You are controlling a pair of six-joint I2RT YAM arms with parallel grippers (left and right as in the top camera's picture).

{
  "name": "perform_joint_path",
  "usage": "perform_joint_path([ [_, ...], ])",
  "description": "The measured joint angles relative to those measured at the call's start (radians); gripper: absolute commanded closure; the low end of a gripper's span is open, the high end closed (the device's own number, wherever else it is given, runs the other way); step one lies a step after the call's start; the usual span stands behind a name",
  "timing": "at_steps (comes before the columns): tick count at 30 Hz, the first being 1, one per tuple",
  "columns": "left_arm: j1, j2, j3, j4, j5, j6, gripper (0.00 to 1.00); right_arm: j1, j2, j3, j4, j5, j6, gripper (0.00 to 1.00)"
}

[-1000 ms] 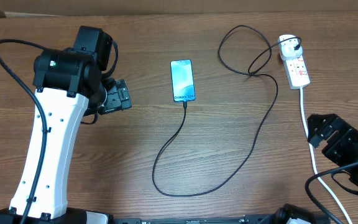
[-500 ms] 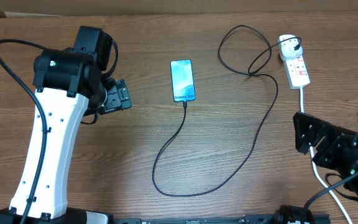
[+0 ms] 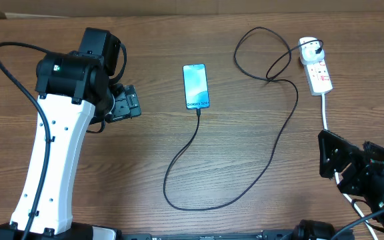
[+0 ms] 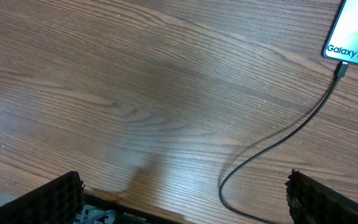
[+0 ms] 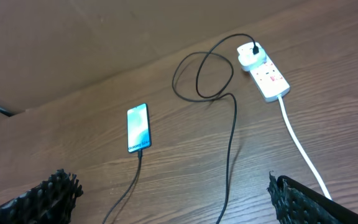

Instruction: Plug charger to phone and switch on socket

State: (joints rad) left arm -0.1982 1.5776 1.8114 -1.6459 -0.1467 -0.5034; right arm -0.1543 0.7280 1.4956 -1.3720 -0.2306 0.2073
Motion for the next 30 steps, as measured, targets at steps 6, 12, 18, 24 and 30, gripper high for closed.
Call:
perform_joint_path([
  [6, 0.000, 0.000, 0.000, 0.000, 0.000, 0.000, 0.00, 0.000, -0.024, 0.000, 0.000, 0.003, -0.026, 0.00],
  [12, 0.000, 0.000, 0.000, 0.000, 0.000, 0.000, 0.00, 0.000, -0.060, -0.015, 0.043, 0.007, -0.049, 0.00],
  [18, 0.000, 0.000, 0.000, 0.000, 0.000, 0.000, 0.00, 0.011, -0.128, -0.190, 0.183, 0.010, -0.052, 0.00],
  [24, 0.000, 0.000, -0.001, 0.000, 0.000, 0.000, 0.00, 0.041, -0.207, -0.410, 0.364, 0.003, -0.055, 0.00],
  [30, 0.000, 0.000, -0.001, 0.000, 0.000, 0.000, 0.00, 0.053, -0.337, -0.616, 0.547, -0.026, -0.054, 0.00],
])
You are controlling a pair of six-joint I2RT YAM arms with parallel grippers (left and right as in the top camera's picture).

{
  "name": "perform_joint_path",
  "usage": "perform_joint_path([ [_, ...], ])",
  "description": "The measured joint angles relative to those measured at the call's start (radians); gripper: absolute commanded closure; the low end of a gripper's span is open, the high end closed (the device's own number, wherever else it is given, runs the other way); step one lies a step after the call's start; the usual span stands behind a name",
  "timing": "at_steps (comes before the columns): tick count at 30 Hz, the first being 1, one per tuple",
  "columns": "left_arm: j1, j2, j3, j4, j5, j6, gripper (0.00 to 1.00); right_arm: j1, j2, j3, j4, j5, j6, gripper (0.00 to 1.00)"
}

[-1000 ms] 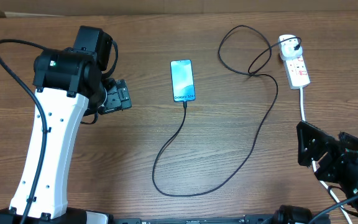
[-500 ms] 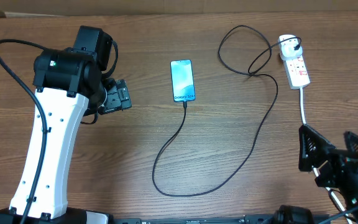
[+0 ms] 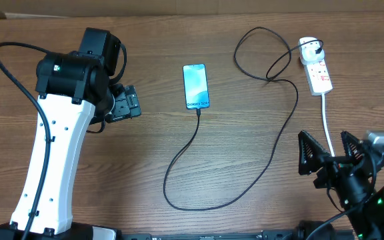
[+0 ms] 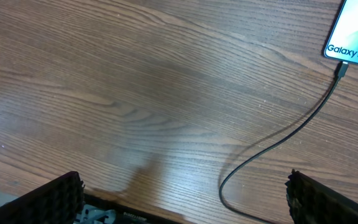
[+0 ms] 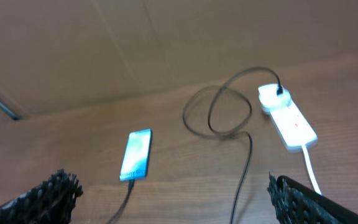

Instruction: Plug charger to phone and switch on socket

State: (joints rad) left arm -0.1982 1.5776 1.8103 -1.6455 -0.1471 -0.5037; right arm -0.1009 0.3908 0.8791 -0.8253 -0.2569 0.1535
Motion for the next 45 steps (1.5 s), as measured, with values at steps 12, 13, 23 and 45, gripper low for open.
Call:
perform_joint_path([
  [12, 0.000, 0.000, 0.000, 0.000, 0.000, 0.000, 0.00, 0.003, -0.097, -0.183, 0.148, -0.010, 0.000, 0.00],
  [13, 0.000, 0.000, 0.000, 0.000, 0.000, 0.000, 0.00, 0.003, -0.097, -0.192, 0.166, -0.009, 0.001, 0.00],
  [23, 0.000, 0.000, 0.000, 0.000, 0.000, 0.000, 0.00, 0.019, -0.097, -0.245, 0.279, -0.010, 0.003, 0.00],
  [45, 0.000, 0.000, 0.000, 0.000, 0.000, 0.000, 0.00, 0.024, -0.338, -0.472, 0.465, -0.017, 0.004, 0.00],
])
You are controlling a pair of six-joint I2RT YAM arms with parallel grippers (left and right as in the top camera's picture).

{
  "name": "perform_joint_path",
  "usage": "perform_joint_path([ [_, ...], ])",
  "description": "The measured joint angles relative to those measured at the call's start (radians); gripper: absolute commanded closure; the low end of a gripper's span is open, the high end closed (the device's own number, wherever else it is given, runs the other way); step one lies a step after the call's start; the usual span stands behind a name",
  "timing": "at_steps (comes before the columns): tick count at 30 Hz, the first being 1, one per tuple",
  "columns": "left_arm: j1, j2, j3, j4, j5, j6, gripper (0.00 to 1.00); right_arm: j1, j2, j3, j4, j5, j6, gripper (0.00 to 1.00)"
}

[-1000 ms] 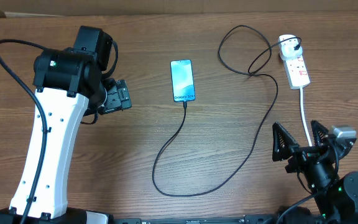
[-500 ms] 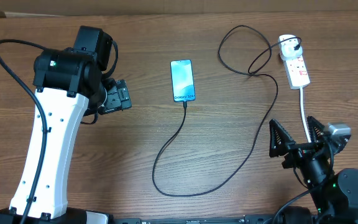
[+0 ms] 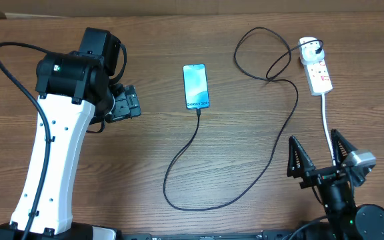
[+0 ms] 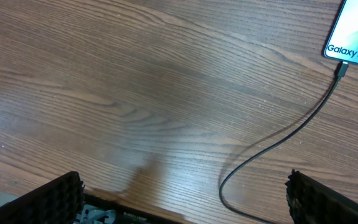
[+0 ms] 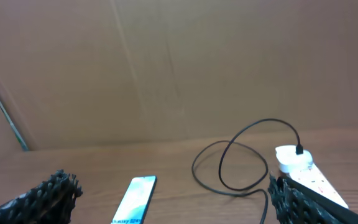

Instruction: Plug charger to phone and switch on socket

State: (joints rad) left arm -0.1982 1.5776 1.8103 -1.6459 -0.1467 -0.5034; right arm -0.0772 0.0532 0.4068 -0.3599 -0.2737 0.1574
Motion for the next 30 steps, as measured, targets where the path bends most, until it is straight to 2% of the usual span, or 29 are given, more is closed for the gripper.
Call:
perform_joint_path([
  [19, 0.000, 0.000, 0.000, 0.000, 0.000, 0.000, 0.00, 0.000, -0.039, -0.123, 0.139, 0.007, 0.000, 0.00],
  [30, 0.000, 0.000, 0.000, 0.000, 0.000, 0.000, 0.00, 0.000, -0.040, -0.201, 0.309, 0.039, 0.000, 0.00],
])
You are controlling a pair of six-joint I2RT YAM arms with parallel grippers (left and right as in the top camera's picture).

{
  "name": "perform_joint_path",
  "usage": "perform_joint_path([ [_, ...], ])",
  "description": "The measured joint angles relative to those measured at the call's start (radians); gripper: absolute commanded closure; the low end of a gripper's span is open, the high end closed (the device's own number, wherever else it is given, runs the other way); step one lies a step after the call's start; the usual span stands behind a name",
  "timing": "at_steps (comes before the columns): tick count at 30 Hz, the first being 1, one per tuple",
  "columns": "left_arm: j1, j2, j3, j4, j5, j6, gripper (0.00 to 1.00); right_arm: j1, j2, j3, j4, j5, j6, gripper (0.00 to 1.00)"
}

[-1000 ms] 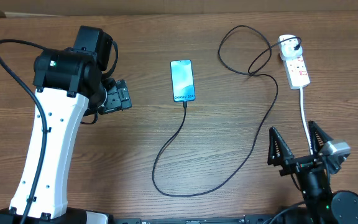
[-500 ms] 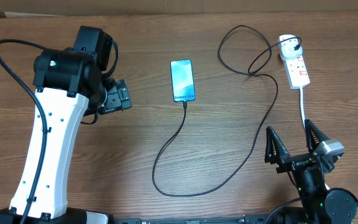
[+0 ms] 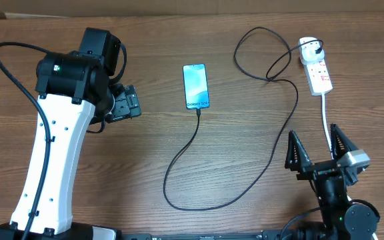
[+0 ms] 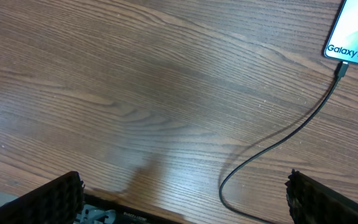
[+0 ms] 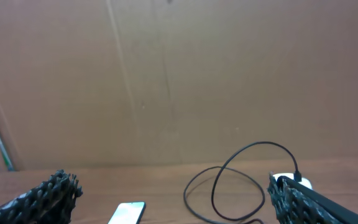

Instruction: Plug charger to phone and switch on socket

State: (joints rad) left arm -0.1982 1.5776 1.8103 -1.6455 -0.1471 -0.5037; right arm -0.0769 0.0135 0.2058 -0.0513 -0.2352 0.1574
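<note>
The phone (image 3: 195, 86) lies face up with its screen lit, and the black charger cable (image 3: 279, 143) is plugged into its near end. That cable loops over the table to a plug in the white socket strip (image 3: 317, 72) at the far right. My left gripper (image 3: 127, 103) hangs open left of the phone; its wrist view shows the phone's corner (image 4: 355, 36) and the cable (image 4: 291, 134). My right gripper (image 3: 319, 159) is open near the table's front right, well short of the strip. Its wrist view shows the phone (image 5: 126, 213) and the cable loop (image 5: 241, 180) far off.
The strip's white lead (image 3: 326, 120) runs toward the table's front edge beside the right gripper. A brown cardboard wall (image 5: 179, 74) stands behind the table. The cable's long loop (image 3: 179, 200) lies on the wood in front of the phone.
The right gripper has drawn slightly nearer the front edge and its camera points higher, so the phone and cable sit lower in its view. The left arm has not moved.
The phone was plugged in at every moment. The right gripper was first at the right edge looking down on the table, then at the front right with the view rising, and now faces mostly the back wall. The left arm stayed still throughout.
</note>
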Motion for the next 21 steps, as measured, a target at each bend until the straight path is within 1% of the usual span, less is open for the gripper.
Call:
perform_joint_path([
  [6, 0.000, 0.000, 0.000, 0.000, 0.000, 0.000, 0.00, 0.000, 0.000, -0.052, 0.097, 0.022, 0.005, 0.00],
  [18, 0.000, 0.000, 0.000, 0.000, 0.000, 0.000, 0.00, 0.000, 0.000, -0.070, 0.129, 0.124, 0.026, 0.00],
  [21, 0.000, 0.000, 0.000, 0.000, 0.000, 0.000, 0.00, 0.000, 0.000, -0.077, 0.166, 0.140, 0.026, 0.00],
])
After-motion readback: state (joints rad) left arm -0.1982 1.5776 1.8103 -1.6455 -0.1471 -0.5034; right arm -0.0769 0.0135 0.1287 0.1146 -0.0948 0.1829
